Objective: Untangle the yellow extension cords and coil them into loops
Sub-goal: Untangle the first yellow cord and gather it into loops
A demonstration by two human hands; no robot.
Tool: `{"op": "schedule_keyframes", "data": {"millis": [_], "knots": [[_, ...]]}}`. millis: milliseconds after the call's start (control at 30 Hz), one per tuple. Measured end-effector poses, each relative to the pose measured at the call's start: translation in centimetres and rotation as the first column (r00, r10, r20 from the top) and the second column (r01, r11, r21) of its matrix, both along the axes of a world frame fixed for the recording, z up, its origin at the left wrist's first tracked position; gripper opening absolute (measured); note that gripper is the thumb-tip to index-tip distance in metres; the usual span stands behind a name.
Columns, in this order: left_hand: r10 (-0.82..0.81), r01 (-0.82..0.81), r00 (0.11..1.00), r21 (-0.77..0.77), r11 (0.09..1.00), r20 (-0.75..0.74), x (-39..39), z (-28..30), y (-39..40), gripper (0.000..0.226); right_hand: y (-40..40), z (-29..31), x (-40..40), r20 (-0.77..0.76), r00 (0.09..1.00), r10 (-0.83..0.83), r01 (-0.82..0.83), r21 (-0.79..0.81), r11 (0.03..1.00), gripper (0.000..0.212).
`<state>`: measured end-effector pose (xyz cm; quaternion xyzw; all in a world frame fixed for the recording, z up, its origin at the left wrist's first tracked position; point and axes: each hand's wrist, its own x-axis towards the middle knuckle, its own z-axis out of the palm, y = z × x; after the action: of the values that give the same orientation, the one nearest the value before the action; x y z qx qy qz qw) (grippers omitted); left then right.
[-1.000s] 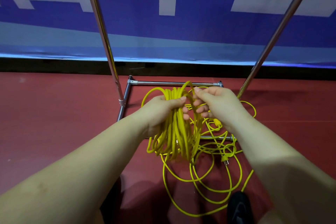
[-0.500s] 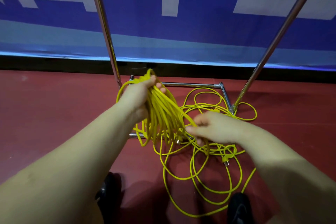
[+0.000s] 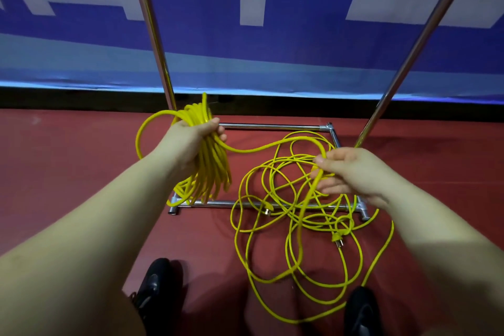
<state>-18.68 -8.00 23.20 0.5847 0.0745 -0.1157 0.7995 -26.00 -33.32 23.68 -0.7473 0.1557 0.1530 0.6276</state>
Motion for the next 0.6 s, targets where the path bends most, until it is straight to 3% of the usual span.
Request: {"op": "schedule_keyframes", "data": {"millis": [133, 233, 467, 600], "knots": [[-0.184, 0.181, 0.983, 0.098, 0.979, 0.024, -1.8, 0.2, -1.4, 0.007, 1.5, 1.1, 0.2, -0.030, 0.980, -0.198, 0.194, 0.399, 0.896, 0.008], [-0.341, 0.331, 0.940, 0.163, 0.929, 0.033, -2.8, 0.2, -2.6, 0.006, 2.4, 1.5, 0.6, -0.084, 0.952, -0.293, 0.287, 0.569, 0.770, 0.011], [-0.491, 0.456, 0.869, 0.279, 0.845, 0.068, -4.2, -0.1, -4.6, 0.006, 3.0, 1.9, 1.1, -0.236, 0.885, -0.400, 0.442, 0.695, 0.567, 0.013], [-0.423, 0.393, 0.905, 0.275, 0.877, 0.055, -4.3, -0.5, -5.5, 0.011, 2.6, 2.1, 1.4, -0.244, 0.883, -0.402, 0.459, 0.628, 0.629, 0.011]]}}
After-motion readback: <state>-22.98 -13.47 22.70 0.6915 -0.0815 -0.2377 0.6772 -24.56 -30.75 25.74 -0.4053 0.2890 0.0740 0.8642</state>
